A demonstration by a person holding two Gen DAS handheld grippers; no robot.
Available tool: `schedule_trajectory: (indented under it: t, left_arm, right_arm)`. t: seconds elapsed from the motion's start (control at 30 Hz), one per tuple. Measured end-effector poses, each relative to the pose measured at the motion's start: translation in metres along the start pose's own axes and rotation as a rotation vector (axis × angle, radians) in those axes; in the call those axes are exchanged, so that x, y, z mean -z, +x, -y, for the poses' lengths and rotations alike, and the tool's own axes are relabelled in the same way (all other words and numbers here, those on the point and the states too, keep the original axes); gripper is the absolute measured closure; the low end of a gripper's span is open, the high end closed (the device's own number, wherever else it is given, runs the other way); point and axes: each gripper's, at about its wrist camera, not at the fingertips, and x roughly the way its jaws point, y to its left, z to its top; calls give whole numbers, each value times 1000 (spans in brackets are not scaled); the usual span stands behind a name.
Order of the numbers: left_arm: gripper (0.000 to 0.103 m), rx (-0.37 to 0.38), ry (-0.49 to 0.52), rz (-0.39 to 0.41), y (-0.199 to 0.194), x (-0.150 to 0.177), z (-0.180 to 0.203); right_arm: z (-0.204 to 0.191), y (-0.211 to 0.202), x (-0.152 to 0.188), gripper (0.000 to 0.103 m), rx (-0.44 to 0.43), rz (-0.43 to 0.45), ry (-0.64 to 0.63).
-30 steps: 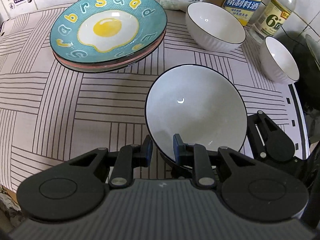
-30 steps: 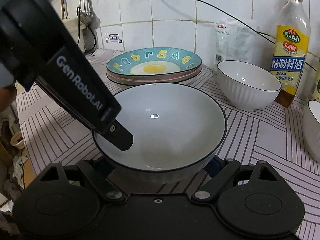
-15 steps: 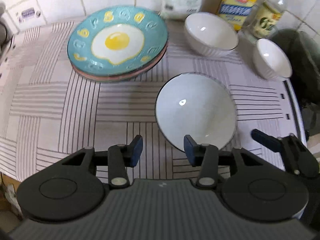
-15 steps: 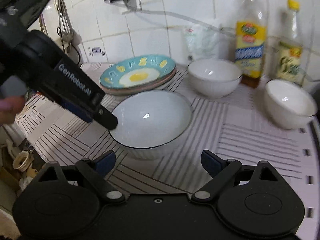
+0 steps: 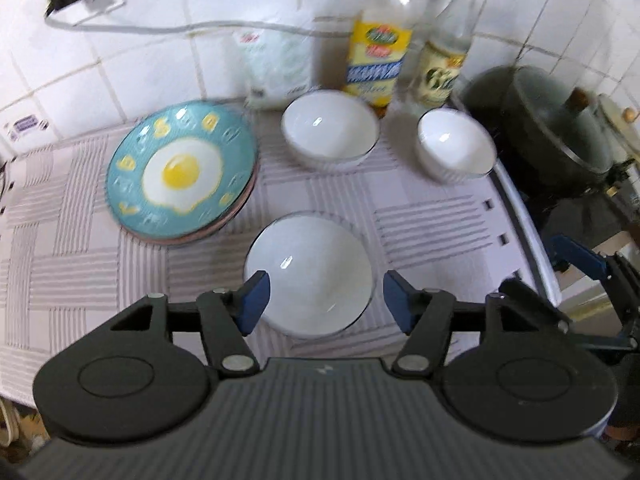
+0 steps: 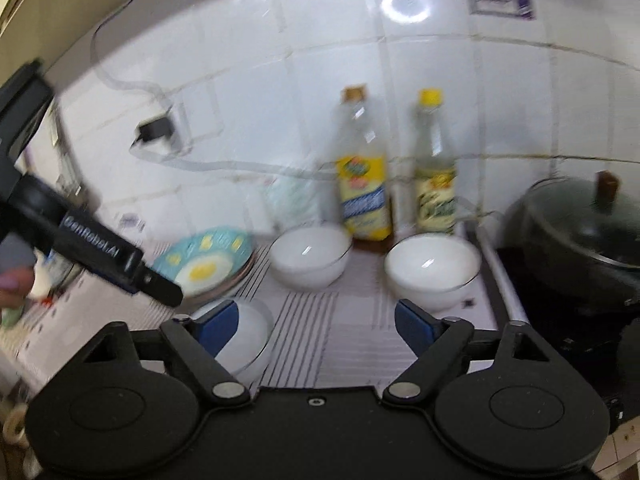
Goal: Organize plates and bowls
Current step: 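Carry the bowl with the left gripper and set it beside the plate stack, then move the left gripper to the white bowl by the bottles and grasp its rim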
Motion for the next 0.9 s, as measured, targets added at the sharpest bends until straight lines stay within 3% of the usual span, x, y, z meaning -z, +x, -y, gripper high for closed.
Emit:
schedule_trajectory:
  t: [0.2,0.5,0.63,0.7,0.9]
  left_arm:
    - [38,62,-13,34,13,-25,16]
    - [38,162,-54,25,74,-61,40]
    - [38,182,-65,15,107,-74,52]
    - [39,196,-75,7,123,-81,58]
    - [40,176,-34,-3,162,-100,79]
  right_arm:
    - [26,20,-7,37,141,59,84]
    - [65,73,10,41,316,48,209]
    - [78,95,17,42,369,51,250]
    - [86,108,20,49,398,53,283]
    - [106,123,20,52,398,72,400]
